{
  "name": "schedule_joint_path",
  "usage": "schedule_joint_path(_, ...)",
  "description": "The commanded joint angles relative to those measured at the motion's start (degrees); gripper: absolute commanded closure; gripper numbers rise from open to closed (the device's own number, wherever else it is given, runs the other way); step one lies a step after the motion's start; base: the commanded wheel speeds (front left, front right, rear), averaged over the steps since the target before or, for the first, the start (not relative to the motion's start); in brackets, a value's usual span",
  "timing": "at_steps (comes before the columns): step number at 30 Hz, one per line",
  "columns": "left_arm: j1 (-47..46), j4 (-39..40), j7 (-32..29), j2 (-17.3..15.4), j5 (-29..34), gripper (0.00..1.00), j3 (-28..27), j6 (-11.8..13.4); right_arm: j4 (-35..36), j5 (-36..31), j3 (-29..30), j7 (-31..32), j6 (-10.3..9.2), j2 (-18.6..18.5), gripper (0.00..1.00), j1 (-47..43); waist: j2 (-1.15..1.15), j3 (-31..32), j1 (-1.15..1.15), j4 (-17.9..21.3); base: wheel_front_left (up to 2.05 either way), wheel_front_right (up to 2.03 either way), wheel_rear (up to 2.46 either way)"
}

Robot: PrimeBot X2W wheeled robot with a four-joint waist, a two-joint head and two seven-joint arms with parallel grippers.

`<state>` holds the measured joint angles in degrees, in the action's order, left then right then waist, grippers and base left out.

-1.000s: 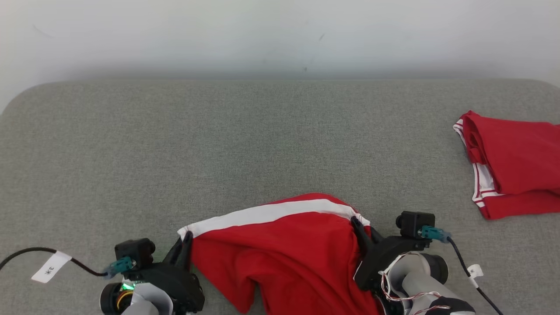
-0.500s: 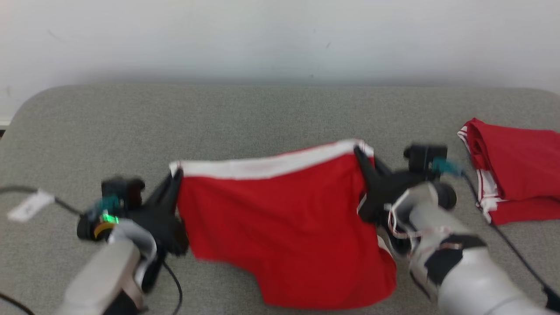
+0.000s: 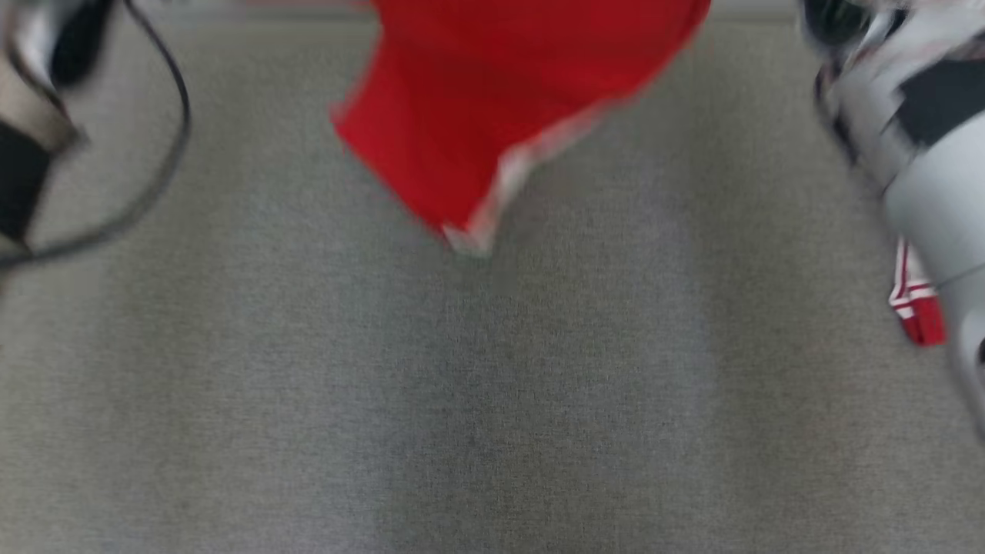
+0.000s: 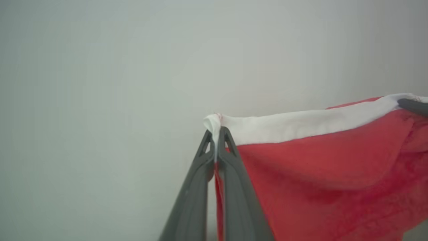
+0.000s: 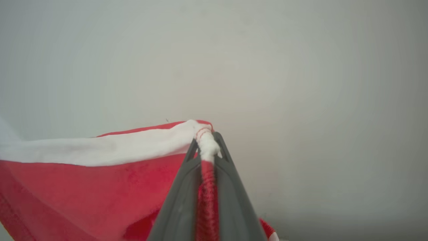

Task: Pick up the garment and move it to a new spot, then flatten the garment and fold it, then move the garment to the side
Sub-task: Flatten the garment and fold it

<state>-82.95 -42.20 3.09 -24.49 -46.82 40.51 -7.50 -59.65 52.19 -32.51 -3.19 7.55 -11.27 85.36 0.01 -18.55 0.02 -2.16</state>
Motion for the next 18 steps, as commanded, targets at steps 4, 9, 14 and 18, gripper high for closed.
schedule_joint_path(4,-11.8,-0.9,-1.7,-1.2,0.2,1.00,1.2,0.1,-4.0,-1.3,0.7,-0.7,-0.16,-0.2,1.00,10.9,-0.01,-10.0,-0.02,0.9,0.00,0.00,0.00)
schedule_joint_path(9,-20.4,-2.2,-0.5,-0.8,1.0,1.00,3.1,0.1,-7.6,-3.9,0.1,-3.9,-0.16,-0.5,1.00,18.5,-0.01,-12.5,-0.02,0.4,0.00,0.00,0.00)
schedule_joint_path(14,-24.0,-3.9,1.4,-0.1,0.0,1.00,4.7,0.1,-9.2,-4.7,-0.7,-6.1,-0.16,0.5,1.00,21.3,-0.01,-14.0,-0.02,0.0,0.00,0.00,0.00)
schedule_joint_path(18,-22.8,-5.0,4.0,0.2,-1.4,1.00,5.8,0.1,-9.6,-4.6,-1.7,-6.7,-0.16,0.5,1.00,20.2,-0.01,-15.0,-0.02,-0.1,0.00,0.00,0.00)
